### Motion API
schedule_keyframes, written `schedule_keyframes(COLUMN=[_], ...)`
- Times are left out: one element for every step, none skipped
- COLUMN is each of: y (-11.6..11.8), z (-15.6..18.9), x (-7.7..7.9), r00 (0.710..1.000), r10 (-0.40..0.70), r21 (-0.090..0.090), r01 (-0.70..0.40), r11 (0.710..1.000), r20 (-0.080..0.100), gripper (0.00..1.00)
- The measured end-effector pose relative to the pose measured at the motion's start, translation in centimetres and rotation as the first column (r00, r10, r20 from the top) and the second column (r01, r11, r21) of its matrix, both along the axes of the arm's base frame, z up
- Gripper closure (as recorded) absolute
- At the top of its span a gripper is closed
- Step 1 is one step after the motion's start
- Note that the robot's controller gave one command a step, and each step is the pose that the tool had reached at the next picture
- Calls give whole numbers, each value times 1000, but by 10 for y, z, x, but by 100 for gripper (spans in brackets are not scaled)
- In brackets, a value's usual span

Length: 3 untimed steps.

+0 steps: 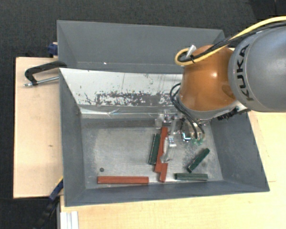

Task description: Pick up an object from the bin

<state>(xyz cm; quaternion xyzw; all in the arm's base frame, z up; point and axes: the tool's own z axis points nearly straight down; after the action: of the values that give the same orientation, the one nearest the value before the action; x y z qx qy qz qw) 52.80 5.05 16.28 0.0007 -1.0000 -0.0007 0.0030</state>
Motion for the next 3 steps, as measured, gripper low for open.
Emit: schedule_keyframes(y=[0,-4,-8], z=[4,-14,-75], x=[2,12,-3], r00=[1000,995,947], r10=[-1,94,320], r21=[1,0,-3], r01=[1,-94,-320], r11=[1000,996,947], r20=[9,15,13], gripper=[0,0,0])
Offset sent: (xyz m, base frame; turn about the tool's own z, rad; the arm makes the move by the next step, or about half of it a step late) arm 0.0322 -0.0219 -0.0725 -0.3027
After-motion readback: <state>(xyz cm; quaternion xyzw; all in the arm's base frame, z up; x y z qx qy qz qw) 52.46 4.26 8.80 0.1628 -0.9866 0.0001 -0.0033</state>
